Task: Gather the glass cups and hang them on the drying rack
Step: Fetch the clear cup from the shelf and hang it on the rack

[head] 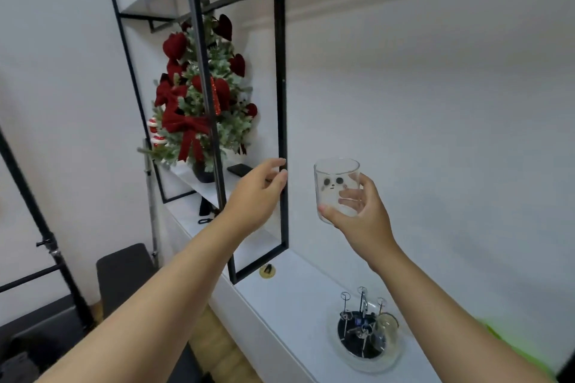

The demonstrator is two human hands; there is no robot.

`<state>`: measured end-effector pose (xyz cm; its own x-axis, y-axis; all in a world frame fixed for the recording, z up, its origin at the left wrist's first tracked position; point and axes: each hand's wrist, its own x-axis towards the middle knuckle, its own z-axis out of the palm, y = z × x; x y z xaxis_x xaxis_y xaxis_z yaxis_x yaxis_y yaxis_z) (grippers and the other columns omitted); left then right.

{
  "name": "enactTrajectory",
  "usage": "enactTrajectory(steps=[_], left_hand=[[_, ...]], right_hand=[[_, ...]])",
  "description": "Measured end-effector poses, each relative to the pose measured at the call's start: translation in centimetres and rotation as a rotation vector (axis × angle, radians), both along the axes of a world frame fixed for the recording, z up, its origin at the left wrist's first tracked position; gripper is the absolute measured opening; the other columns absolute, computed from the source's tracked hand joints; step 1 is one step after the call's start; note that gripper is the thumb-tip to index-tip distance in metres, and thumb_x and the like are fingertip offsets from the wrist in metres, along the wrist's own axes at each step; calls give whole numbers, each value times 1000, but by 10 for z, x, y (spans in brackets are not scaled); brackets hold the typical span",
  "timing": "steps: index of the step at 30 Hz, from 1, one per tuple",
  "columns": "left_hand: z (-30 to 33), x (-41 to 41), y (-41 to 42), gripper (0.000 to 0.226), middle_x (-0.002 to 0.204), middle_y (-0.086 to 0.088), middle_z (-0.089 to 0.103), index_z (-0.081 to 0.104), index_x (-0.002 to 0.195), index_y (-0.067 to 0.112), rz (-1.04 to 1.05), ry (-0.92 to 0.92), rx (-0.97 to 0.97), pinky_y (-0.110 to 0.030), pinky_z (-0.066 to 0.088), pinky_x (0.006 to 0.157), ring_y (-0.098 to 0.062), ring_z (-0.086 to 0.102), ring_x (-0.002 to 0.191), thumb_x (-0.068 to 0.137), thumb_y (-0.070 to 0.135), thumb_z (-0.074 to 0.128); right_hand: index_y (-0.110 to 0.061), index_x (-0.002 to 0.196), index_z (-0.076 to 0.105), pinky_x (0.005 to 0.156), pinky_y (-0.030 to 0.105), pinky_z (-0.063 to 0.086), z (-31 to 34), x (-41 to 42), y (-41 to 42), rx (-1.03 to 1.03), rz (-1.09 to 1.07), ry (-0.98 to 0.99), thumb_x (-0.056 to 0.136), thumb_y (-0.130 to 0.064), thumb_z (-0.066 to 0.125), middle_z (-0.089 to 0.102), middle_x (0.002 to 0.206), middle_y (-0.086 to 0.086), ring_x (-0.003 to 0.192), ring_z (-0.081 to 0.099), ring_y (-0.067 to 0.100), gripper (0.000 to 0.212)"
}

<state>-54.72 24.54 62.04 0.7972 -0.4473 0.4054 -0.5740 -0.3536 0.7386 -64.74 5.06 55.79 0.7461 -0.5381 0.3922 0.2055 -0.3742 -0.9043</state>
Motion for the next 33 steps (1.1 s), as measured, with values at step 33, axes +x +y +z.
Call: enactTrajectory(steps=[33], left_hand=[[-57, 118, -178, 81, 122, 9, 56, 47, 144, 46, -972, 381, 136, -35, 65, 74, -13, 73, 95, 73, 52, 86]], right_hand=[[-50, 146, 47, 91, 27, 53, -72, 43, -25, 127, -592, 142, 65, -45, 97, 63, 124, -8, 110, 68, 1, 95]])
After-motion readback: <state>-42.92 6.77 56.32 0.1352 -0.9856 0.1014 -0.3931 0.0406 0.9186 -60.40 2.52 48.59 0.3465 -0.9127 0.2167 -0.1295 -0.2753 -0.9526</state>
